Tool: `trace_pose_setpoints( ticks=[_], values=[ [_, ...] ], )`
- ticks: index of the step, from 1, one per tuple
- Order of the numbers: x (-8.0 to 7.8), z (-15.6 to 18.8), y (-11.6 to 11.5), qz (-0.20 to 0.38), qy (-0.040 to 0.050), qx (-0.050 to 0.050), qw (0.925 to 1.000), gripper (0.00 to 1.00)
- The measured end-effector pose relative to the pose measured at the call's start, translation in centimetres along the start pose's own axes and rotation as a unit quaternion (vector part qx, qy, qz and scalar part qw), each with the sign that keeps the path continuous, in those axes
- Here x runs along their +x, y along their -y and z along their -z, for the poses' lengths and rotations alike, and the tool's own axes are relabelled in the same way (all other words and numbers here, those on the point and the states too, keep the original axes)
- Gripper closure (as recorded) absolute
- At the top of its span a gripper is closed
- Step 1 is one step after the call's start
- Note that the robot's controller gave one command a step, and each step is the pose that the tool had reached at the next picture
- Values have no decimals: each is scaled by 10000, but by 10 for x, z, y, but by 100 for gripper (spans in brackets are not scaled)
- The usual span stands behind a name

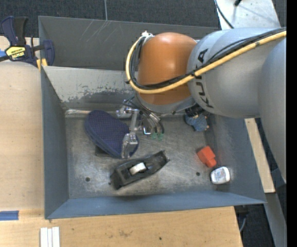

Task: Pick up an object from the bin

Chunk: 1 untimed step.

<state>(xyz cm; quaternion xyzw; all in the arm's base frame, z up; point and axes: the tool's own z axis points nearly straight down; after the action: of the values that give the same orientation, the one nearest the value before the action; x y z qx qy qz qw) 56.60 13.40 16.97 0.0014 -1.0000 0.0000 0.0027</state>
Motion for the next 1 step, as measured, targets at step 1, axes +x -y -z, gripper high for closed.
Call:
trace_pose_setpoints(
  ticks=[1],
  values=[
    [-32, -93, 3, -323, 98, -26, 9994, 0]
  ],
)
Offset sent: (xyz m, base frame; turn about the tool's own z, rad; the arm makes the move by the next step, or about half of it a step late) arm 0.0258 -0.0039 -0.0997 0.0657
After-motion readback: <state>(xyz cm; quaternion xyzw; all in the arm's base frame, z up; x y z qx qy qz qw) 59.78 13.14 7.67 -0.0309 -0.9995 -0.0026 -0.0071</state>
